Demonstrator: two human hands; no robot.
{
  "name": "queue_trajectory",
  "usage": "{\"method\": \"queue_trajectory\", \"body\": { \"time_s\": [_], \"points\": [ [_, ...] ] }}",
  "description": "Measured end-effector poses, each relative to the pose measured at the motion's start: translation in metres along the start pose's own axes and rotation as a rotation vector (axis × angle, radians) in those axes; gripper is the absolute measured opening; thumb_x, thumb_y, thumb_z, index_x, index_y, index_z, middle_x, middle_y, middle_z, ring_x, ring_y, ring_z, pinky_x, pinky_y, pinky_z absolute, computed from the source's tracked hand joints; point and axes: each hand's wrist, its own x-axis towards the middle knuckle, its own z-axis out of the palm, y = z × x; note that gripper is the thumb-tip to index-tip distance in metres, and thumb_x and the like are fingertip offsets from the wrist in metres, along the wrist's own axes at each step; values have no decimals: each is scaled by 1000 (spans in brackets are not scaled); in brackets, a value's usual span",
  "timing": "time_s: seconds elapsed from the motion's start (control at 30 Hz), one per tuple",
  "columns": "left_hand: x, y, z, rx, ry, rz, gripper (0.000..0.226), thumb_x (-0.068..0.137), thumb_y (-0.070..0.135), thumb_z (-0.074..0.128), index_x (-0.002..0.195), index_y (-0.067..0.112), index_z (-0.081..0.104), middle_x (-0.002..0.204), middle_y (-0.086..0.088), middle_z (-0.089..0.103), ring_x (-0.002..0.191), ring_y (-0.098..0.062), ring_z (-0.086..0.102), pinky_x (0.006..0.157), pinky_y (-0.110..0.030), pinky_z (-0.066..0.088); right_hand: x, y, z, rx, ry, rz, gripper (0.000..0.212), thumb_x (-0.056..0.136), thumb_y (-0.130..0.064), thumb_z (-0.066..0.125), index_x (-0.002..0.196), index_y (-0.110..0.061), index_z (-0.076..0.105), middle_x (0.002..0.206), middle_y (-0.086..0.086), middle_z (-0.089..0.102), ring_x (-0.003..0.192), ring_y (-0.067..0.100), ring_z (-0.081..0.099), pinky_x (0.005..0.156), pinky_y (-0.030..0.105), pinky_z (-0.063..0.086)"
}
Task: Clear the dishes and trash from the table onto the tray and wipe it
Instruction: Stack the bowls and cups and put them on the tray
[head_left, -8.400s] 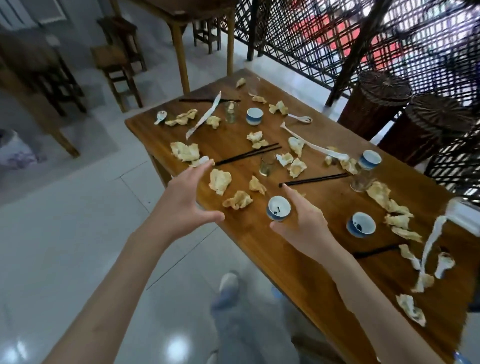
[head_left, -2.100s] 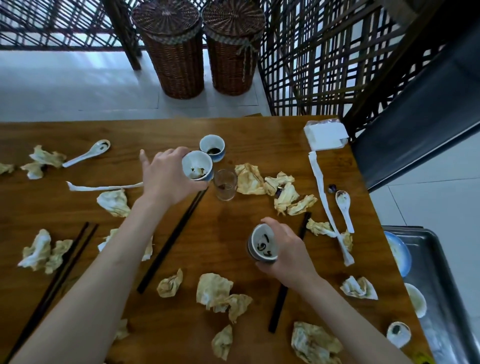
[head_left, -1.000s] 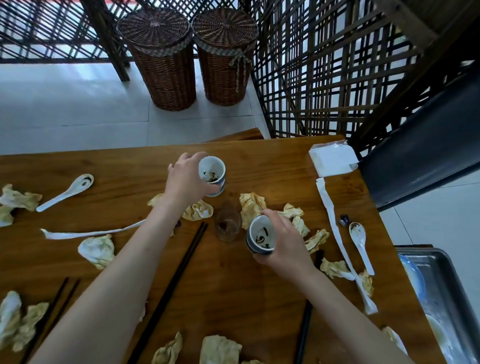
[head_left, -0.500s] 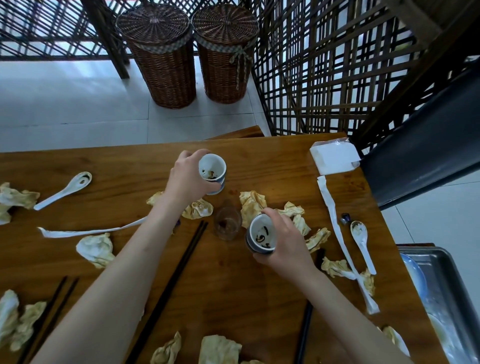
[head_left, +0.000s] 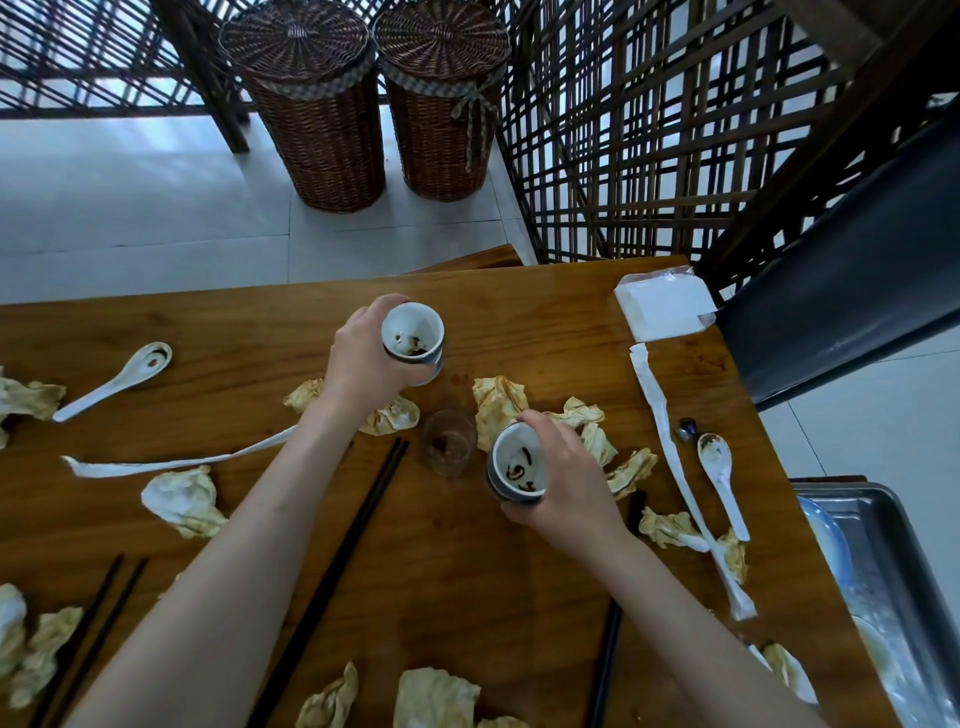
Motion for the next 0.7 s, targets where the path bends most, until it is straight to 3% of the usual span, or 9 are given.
{"method": "queue_trajectory", "body": {
  "time_s": [0.23, 0.37, 0.43, 0.7],
  "points": [
    [2, -1, 0, -13, -12, -4, 80, 53, 36, 86, 123, 34, 47, 112, 6, 56, 103, -17, 51, 77, -27, 41, 0, 0, -1, 2, -5, 0, 93, 59, -30, 85, 133, -35, 29, 122, -6, 47, 108, 13, 50, 78, 21, 46],
    [-2, -3, 2, -79, -54, -76, 119, 46, 31, 91, 140, 39, 20, 117, 6, 53, 108, -16, 48, 89, -33, 38, -1, -1, 0, 9, -4, 8, 94, 59, -30, 85, 134, -36, 29, 122, -6, 48, 108, 12, 49, 78, 19, 45],
    [-5, -6, 7, -116, -65, -130, 125, 44, 25, 93, 142, 39, 16, 126, 2, 52, 114, -19, 46, 92, -34, 36, -1, -1, 0, 10, -4, 10, 94, 59, -30, 85, 134, -36, 29, 123, -6, 48, 108, 11, 49, 79, 19, 45],
    [-9, -10, 20, -162, 93, -127, 94, 46, 24, 92, 127, 29, 44, 106, 16, 54, 99, -5, 46, 82, -20, 37, 0, -2, -1, 24, -31, 26, 94, 59, -32, 85, 135, -36, 29, 123, -6, 52, 109, 13, 51, 84, 27, 49]
  ]
}}
